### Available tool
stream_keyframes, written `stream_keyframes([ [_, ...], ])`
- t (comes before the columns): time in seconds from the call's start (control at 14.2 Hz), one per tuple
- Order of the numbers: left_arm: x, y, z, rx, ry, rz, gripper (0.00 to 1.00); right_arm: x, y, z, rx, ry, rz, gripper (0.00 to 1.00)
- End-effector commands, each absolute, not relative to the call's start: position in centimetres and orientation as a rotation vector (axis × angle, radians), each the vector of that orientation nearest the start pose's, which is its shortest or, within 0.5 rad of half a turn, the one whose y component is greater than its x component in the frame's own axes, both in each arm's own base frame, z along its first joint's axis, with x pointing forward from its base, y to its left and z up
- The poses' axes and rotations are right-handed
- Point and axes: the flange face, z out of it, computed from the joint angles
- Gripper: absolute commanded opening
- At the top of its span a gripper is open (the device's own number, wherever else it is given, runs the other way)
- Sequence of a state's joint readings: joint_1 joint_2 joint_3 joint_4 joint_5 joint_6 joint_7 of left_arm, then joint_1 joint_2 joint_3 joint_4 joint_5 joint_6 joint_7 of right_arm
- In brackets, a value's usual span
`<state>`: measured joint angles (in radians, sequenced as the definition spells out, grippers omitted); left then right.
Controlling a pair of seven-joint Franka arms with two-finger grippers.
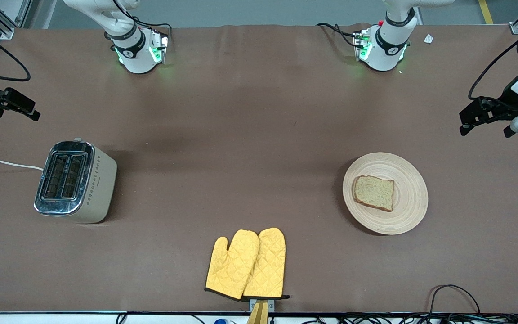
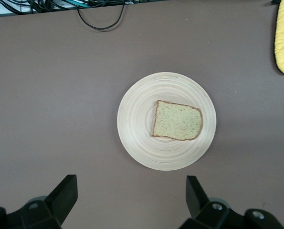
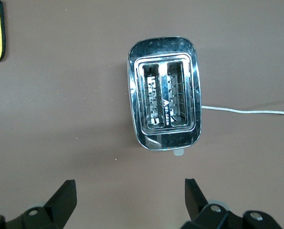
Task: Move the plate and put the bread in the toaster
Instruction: 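Reach the left gripper toward the rim of the wooden plate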
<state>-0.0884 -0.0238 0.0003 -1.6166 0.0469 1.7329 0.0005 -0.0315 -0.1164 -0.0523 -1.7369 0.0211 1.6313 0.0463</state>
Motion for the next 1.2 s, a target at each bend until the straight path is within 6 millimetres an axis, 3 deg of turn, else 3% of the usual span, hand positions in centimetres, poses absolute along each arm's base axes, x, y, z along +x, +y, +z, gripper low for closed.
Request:
stream_keyframes([
  [0.0,56.0,-4.9,63.5,-3.062,0.130,-0.191,1.00,51.4,-4.3,61.7,-3.107,0.216,-0.031,1.00],
  [0.14,56.1,-4.7,63.6,-3.070,0.092,-0.189,1.00,51.4,-4.4,61.7,-3.106,0.218,-0.031,1.00],
  [0.28,56.4,-4.9,62.3,-3.108,0.073,-0.140,1.00,51.4,-4.4,61.7,-3.106,0.218,-0.031,1.00],
  [0.49,57.5,-4.7,58.3,-3.191,0.077,0.045,1.00,51.4,-4.3,61.7,-3.106,0.216,-0.031,1.00],
  [0.56,58.1,-3.5,57.1,-3.230,0.028,0.079,1.00,51.4,-4.3,61.7,-3.106,0.216,-0.031,1.00],
  [0.77,60.7,0.6,51.4,-3.350,-0.115,0.227,1.00,51.4,-4.4,61.7,-3.106,0.218,-0.031,1.00],
  [0.91,62.3,3.0,46.4,-3.490,-0.234,0.330,1.00,51.4,-4.3,61.7,-3.104,0.216,-0.029,1.00],
  [0.98,63.0,5.7,43.2,-3.547,-0.330,0.385,1.00,51.4,-4.3,61.7,-3.104,0.216,-0.031,1.00],
  [1.13,64.6,7.6,38.0,-3.635,-0.199,0.429,1.00,51.4,-4.3,61.7,-3.104,0.216,-0.031,1.00],
])
